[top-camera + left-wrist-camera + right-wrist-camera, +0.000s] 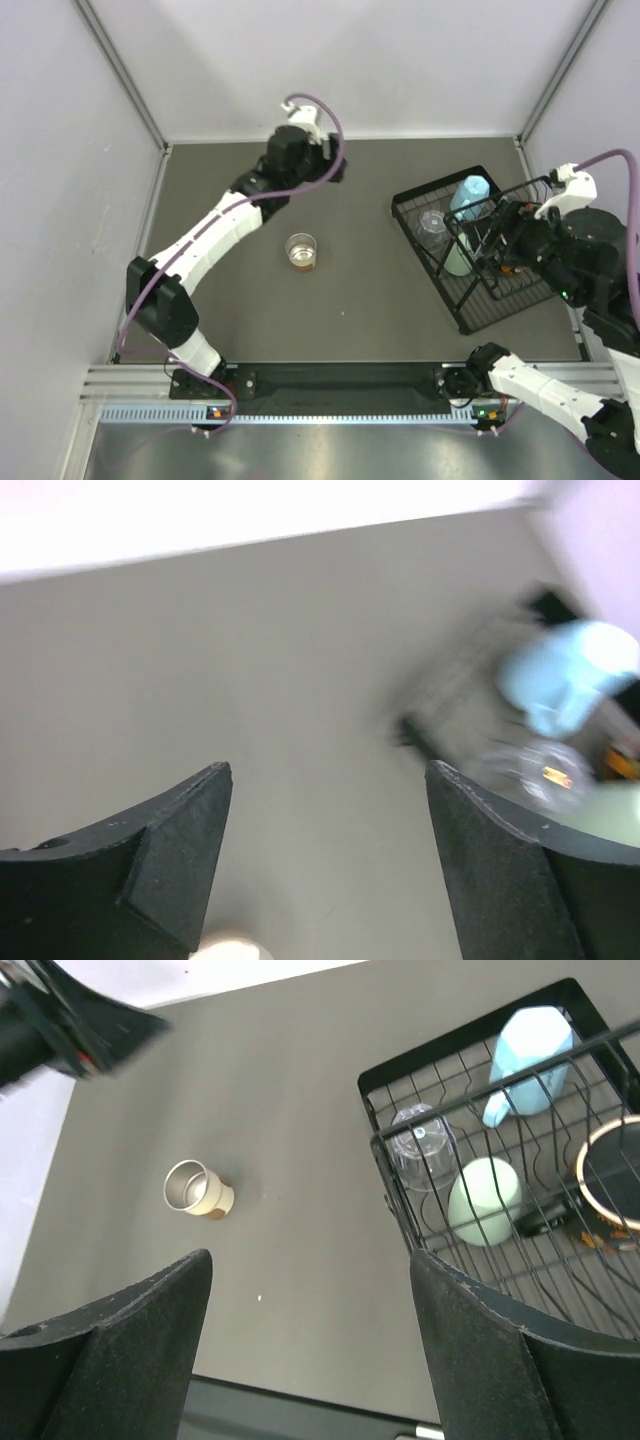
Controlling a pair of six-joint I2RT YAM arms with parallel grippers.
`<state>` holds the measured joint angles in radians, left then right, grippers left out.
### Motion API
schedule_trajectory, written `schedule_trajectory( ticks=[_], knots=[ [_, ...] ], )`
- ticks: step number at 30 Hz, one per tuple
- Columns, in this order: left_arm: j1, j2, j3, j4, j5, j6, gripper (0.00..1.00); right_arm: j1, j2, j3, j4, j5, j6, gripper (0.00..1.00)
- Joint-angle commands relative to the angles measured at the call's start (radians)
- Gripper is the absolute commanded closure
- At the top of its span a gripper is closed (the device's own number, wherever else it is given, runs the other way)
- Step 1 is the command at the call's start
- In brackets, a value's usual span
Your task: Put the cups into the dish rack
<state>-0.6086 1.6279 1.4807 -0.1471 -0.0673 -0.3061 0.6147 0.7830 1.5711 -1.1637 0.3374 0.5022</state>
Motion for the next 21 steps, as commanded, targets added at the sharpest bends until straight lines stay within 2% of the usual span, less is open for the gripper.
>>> schedule_trajectory(
  ticks=[1,3,5,7,11,15,21],
  knots=[
    [0.108,0.024,0.134,-0.483,-0.159,-0.158,0.18,0.014,0.031,-0.020,0.110,-0.023,-0.054,0.20],
    [0.144,0.052,0.210,-0.672,-0.151,-0.186,0.23,0.014,0.038,-0.036,0.140,-0.037,-0.054,0.20],
    [0.156,0.078,0.237,-0.747,-0.140,-0.202,0.25,0.013,0.050,-0.045,0.165,-0.054,-0.053,0.20],
    [0.156,0.069,0.225,-0.782,-0.143,-0.221,0.28,0.014,0.064,-0.055,0.176,-0.080,-0.045,0.20],
    [0.156,0.029,0.153,-0.812,-0.224,-0.304,0.29,0.014,0.078,-0.078,0.183,-0.123,-0.027,0.20],
    [0.156,0.010,0.115,-0.828,-0.244,-0.356,0.29,0.013,0.088,-0.111,0.191,-0.178,-0.019,0.20],
    [0.161,-0.089,0.084,-0.881,-0.344,-0.407,0.28,0.014,0.240,-0.095,0.214,-0.270,-0.030,0.21]
  ],
)
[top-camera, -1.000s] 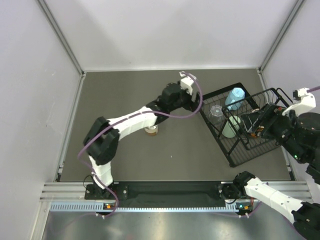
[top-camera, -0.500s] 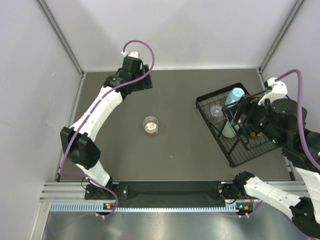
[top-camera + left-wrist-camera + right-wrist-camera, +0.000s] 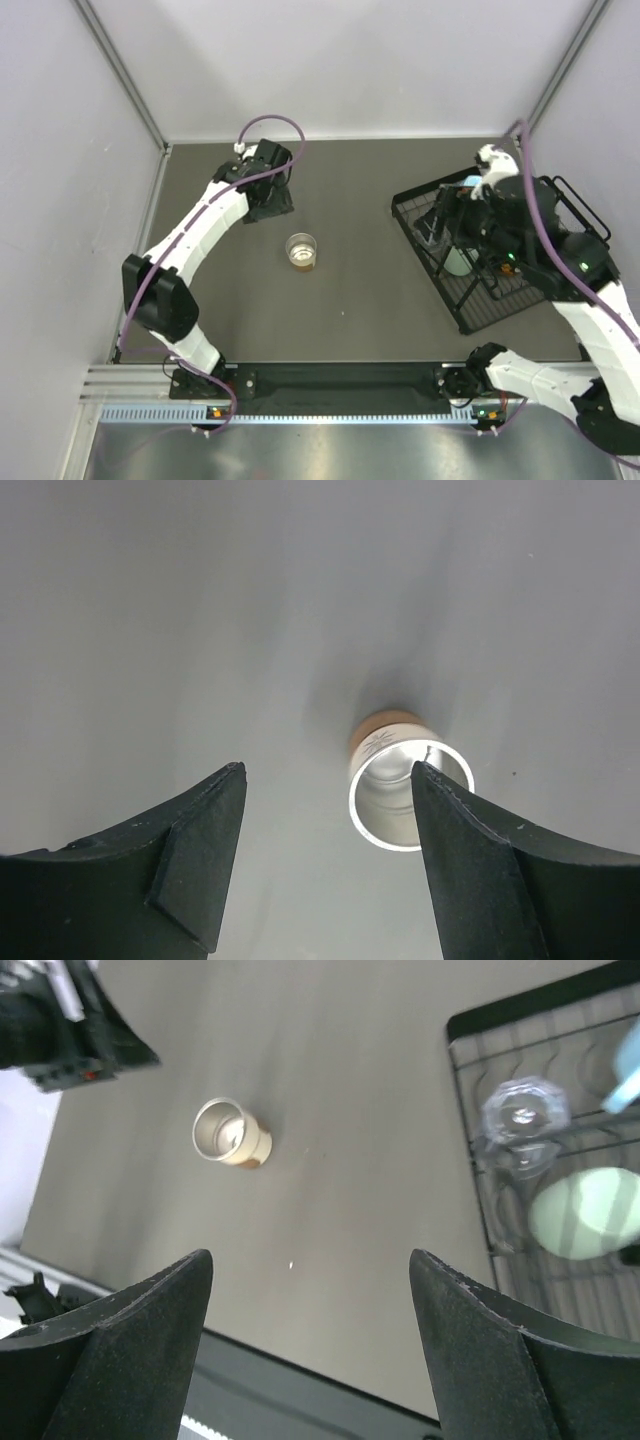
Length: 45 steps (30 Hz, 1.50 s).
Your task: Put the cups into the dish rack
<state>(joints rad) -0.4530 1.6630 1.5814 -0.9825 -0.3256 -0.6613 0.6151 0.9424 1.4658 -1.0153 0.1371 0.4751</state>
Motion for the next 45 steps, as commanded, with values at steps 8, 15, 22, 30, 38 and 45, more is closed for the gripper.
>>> schedule_trajectory(
  ticks=[8,15,22,30,38,45],
  knots=[
    [0.027,-0.370,-0.190,-0.071,-0.107,-0.148,0.28,0.081,0.452,0.192,0.170,-0.154,-0.007,0.26],
    [0.034,-0.636,-0.316,-0.114,-0.069,-0.239,0.28,0.219,0.823,0.389,0.152,-0.039,0.017,0.29],
    [0.034,-0.773,-0.337,-0.182,-0.047,-0.316,0.27,0.271,1.029,0.493,0.142,0.036,0.037,0.37],
    [0.034,-0.810,-0.331,-0.226,-0.010,-0.365,0.28,0.291,1.134,0.473,0.175,0.035,0.069,0.46],
    [0.034,-0.813,-0.336,-0.194,0.051,-0.377,0.29,0.290,1.196,0.456,0.204,0.035,0.071,0.58],
    [0.034,-0.790,-0.302,-0.168,0.077,-0.365,0.29,0.288,1.239,0.464,0.218,0.044,0.062,0.81]
  ],
)
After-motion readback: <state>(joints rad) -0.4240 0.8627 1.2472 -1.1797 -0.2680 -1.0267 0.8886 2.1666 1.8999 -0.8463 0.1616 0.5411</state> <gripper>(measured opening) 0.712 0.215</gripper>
